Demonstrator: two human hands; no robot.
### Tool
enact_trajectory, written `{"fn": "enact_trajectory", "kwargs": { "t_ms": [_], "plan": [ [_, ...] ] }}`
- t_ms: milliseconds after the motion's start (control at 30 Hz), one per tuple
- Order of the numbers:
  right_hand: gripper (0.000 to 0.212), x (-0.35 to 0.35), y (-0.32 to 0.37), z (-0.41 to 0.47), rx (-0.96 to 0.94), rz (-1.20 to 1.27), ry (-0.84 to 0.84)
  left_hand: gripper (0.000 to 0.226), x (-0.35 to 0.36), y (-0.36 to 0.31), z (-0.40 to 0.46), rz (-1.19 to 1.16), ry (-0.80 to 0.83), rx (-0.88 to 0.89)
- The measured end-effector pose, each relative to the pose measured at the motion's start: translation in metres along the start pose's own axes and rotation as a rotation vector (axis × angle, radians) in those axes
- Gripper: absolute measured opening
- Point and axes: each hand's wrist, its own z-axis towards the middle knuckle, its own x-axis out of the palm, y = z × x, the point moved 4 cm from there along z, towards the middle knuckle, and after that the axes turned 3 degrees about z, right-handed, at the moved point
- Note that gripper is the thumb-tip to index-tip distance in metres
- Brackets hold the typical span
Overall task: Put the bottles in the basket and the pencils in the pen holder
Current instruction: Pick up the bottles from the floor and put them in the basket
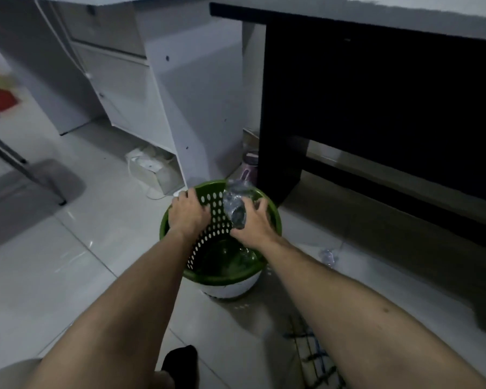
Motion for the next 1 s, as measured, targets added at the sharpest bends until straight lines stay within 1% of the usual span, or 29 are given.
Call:
{"fn": "enact_trajectory", "kwargs": {
  "t_ms": [100,167,267,367,467,567,667,767,833,933,1000],
  "plan": [
    [0.084,0.026,-0.005,0.007,0.079,-0.074,0.135,0.059,0.01,0.028,0.003,0.051,0.029,-0.065],
    [0.085,0.041,-0.009,0.011,0.124,-0.166,0.179,0.061,0.019,0.043,0.003,0.013,0.06,-0.115],
    [0.088,0.059,-0.013,0.017,0.168,-0.281,0.252,0.064,0.028,0.052,0.0,-0.018,0.05,-0.116],
    [0.087,0.07,-0.011,0.019,0.19,-0.296,0.276,0.063,0.029,0.052,0.0,-0.015,0.024,-0.1],
    [0.086,0.073,-0.007,0.018,0.201,-0.29,0.282,0.062,0.028,0.052,0.002,-0.045,0.034,-0.096],
    [0.075,0.065,-0.002,0.019,0.168,-0.271,0.283,0.058,0.025,0.051,0.002,-0.045,0.026,-0.103],
    [0.07,0.044,0.005,0.018,0.114,-0.208,0.211,0.054,0.018,0.042,0.0,-0.003,-0.002,-0.095],
    [0.066,0.012,0.01,0.02,0.05,-0.194,0.066,0.052,0.01,0.018,0.001,0.02,-0.027,-0.05],
    [0.064,-0.021,0.001,0.011,0.039,-0.206,-0.03,0.052,0.009,-0.019,-0.004,0.022,-0.035,0.042],
    [0.06,-0.047,-0.005,0.01,0.038,-0.219,-0.102,0.05,0.01,-0.053,-0.002,-0.006,-0.053,0.11],
    [0.059,-0.073,-0.029,-0.001,0.08,-0.222,-0.155,0.046,0.019,-0.097,-0.01,-0.006,-0.042,0.239]
  ]
}}
